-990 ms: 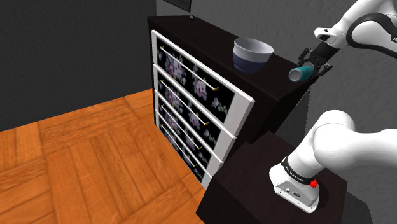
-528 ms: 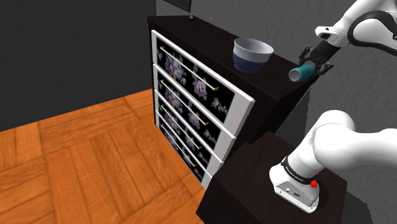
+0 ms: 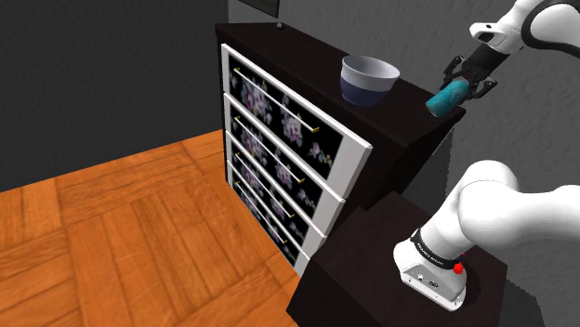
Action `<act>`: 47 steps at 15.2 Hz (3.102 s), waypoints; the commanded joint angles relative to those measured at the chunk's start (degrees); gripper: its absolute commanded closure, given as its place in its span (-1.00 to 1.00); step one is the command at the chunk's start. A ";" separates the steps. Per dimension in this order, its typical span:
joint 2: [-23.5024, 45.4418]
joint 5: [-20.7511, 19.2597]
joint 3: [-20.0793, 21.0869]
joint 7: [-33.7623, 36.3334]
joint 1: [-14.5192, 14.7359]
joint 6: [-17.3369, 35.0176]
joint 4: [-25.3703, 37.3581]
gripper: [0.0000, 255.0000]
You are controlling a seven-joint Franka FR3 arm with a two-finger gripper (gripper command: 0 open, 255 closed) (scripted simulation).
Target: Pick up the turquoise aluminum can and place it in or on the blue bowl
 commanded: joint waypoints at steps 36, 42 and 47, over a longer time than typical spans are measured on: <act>22.31 13.14 7.99 6.30 11.31 -8.05 27.12 1.00; 31.27 16.97 7.68 10.03 15.49 -4.84 31.61 1.00; 39.94 20.85 6.44 11.78 18.79 -2.95 37.30 1.00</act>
